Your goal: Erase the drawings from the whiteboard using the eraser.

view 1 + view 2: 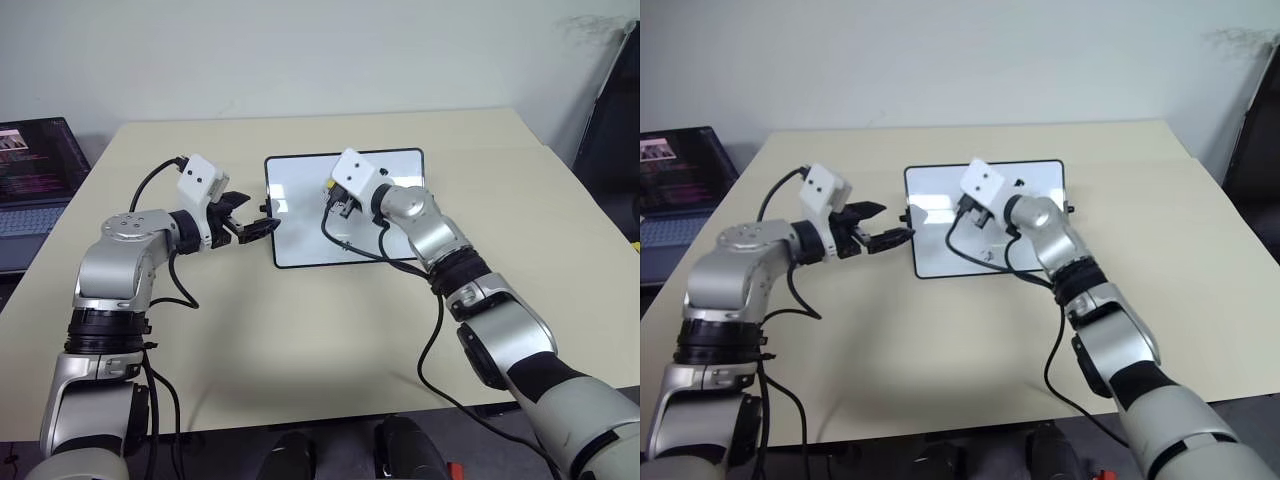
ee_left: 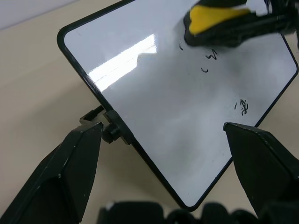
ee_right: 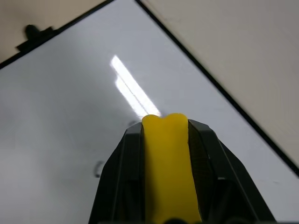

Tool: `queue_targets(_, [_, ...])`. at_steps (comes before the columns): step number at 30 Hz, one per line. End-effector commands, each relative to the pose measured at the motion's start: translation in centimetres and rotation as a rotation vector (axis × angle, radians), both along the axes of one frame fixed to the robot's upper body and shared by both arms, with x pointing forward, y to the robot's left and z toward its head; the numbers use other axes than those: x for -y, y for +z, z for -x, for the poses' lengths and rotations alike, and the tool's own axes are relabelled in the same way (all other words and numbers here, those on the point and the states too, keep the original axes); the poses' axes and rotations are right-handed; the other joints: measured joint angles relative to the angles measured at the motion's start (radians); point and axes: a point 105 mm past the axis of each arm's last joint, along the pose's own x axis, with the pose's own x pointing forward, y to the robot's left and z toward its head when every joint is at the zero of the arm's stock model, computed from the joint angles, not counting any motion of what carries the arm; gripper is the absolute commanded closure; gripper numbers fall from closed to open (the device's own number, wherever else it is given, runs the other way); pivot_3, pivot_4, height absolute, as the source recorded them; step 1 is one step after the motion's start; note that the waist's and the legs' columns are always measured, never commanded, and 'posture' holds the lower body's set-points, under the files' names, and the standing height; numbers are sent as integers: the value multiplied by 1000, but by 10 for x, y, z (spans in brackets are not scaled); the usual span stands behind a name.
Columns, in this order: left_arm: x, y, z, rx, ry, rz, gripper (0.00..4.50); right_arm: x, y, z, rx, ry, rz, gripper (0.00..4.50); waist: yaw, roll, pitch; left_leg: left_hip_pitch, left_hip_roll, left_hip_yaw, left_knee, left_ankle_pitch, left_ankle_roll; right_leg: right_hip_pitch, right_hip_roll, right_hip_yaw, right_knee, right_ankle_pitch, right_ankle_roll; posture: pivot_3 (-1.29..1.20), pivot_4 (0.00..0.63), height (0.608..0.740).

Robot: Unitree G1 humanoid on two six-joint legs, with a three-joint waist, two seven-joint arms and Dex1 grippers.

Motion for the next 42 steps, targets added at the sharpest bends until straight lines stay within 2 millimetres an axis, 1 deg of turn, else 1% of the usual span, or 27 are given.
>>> queue_targets(1, [-4, 11, 1, 40, 5, 0, 0, 4, 9, -2, 18, -13, -10, 3535, -1, 0, 0, 0, 0, 0, 0, 0, -1, -1, 0, 0, 0, 0, 0, 0, 150, 740])
queue_targets(6, [-6, 10, 1, 38, 12, 4, 0, -6, -22, 7, -52, 40, 58, 3535, -1, 0, 0, -1, 0, 1, -1, 0, -1, -1, -1, 1, -1, 0, 0, 0, 150, 740])
queue_targets(8, [-8, 10, 0, 37, 16, 3, 0, -13, -32, 13, -76, 74, 79, 3535, -2, 0, 0, 0, 0, 1, 0, 0, 0, -1, -1, 1, 0, 0, 0, 0, 150, 740])
queue_targets(10, [-11, 10, 0, 37, 28, 4, 0, -17, -35, 16, -83, 91, 84, 3535, -4, 0, 0, 1, 0, 1, 0, -1, 1, 0, 0, 1, 1, 0, 0, 0, 150, 740])
queue_targets(11, [-13, 9, -1, 37, 36, 5, 0, -18, -33, 17, -77, 93, 80, 3535, -4, 0, 0, 1, 0, 1, 0, -1, 1, 0, 0, 1, 1, 0, 0, 0, 150, 740])
queue_targets(14, [-18, 8, -2, 36, 59, 6, 0, -18, -19, 14, -37, 74, 43, 3535, -4, 0, 0, 1, 0, 1, 0, 0, 0, 0, 0, 0, 1, 1, -1, 0, 150, 740])
queue_targets(17, [-25, 7, -4, 35, 95, 10, 0, -15, 3, 10, 10, 51, -8, 3535, -2, 0, 0, 1, 0, 0, 0, 0, 0, 0, 0, 0, 1, 1, -1, 0, 150, 740])
queue_targets(20, [-26, 6, -4, 33, 99, 10, 0, -12, 20, 6, 41, 23, -65, 3535, -1, 0, 0, 1, 0, -1, 0, 0, 0, 0, 0, 0, 1, 1, -1, 0, 150, 740])
queue_targets(22, [-26, 5, -3, 32, 96, 11, 0, -11, 26, 4, 51, 7, -92, 3535, -1, 0, 0, 0, 1, -1, 0, 0, 0, -1, 0, 0, 1, 1, -1, 0, 150, 740])
queue_targets(24, [-23, 4, -2, 29, 89, 10, 0, -13, 24, 4, 46, 8, -91, 3535, -1, 0, 0, -1, 1, 0, -1, 0, -1, -2, 0, 0, 0, 1, -1, 0, 150, 740])
queue_targets(26, [-21, 4, -2, 27, 82, 11, 0, -18, 18, 6, 30, 21, -78, 3535, -3, 0, 0, -1, 1, 0, -1, 1, -2, -2, -1, 1, -1, 0, -1, 0, 150, 740])
queue_targets(30, [-18, 3, -1, 27, 73, 10, 0, -32, -12, 16, -50, 79, -17, 3535, -5, 0, 0, -3, 1, 2, -2, 1, -2, -6, -1, 3, -1, 0, -1, 0, 150, 740])
queue_targets(32, [-18, 3, -1, 26, 69, 9, 0, -35, -22, 20, -75, 101, 14, 3535, -5, 0, 0, -3, 1, 2, -2, 1, -2, -6, -1, 3, 0, 0, -1, 0, 150, 740])
queue_targets(33, [-18, 3, -1, 26, 69, 8, 0, -35, -24, 21, -77, 106, 20, 3535, -4, 0, 0, -3, 1, 2, -2, 1, -2, -6, -1, 3, 0, 0, -1, 0, 150, 740])
queue_targets(35, [-18, 3, -1, 26, 67, 8, 0, -36, -19, 20, -60, 103, 8, 3535, -2, 0, 0, -3, 1, 2, -1, 0, 0, -5, -1, 2, 0, 0, -1, 0, 150, 740])
queue_targets(39, [-16, 2, 1, 21, 54, 7, 0, -27, 10, 11, 24, 47, -53, 3535, -1, 0, 0, -2, 1, 1, -1, 0, 0, -4, 0, 1, 1, 1, -1, 0, 150, 740])
queue_targets(42, [-14, 2, 3, 19, 47, 6, 0, -21, 20, 5, 55, 8, -74, 3535, -1, 0, 0, -3, 1, 1, -1, 0, -1, -5, 0, 1, 1, 1, -1, 0, 150, 740])
